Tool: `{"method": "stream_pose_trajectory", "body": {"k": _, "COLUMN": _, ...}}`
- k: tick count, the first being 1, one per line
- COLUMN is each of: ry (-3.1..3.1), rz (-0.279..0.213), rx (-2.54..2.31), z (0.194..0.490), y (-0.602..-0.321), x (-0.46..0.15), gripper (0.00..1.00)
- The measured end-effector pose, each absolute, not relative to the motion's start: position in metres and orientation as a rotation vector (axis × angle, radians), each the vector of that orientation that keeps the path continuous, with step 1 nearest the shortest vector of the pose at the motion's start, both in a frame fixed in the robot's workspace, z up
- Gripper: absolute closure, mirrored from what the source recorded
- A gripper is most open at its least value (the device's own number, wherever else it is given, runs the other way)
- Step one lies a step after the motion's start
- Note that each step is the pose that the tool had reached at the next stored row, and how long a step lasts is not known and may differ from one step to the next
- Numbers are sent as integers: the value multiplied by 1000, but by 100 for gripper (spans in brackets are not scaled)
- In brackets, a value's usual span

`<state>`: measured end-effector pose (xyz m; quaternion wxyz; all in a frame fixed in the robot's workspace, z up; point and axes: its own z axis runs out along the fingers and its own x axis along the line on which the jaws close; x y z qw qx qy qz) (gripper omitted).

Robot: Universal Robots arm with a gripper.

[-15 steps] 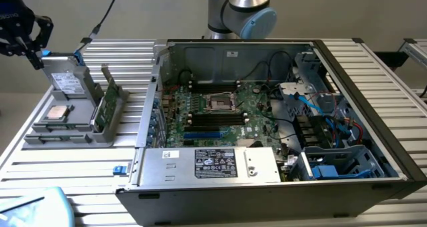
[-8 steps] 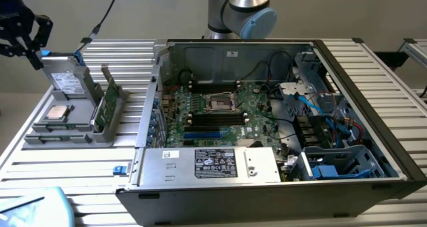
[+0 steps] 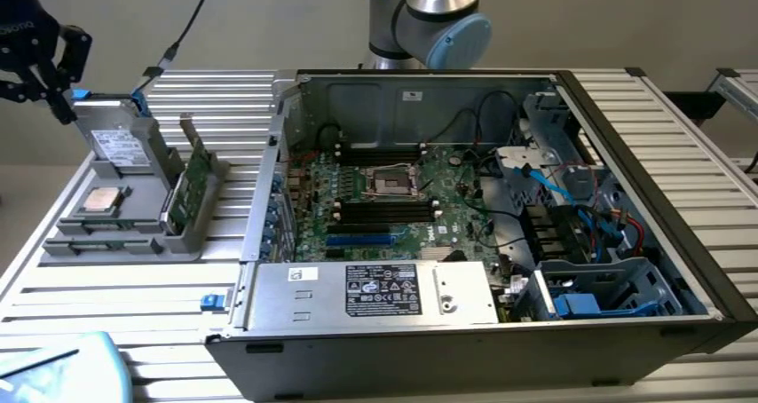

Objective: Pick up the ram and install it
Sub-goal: 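Pick up the ram and move it above insertion slot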

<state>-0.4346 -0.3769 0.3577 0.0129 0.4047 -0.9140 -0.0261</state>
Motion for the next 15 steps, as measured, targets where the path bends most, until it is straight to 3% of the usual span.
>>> {"method": "stream_pose_trajectory", "body": {"k": 15, "ry": -2644, "rz": -73, "rx": 1633, "z": 358, "y": -377, "x": -435, "gripper": 89}}
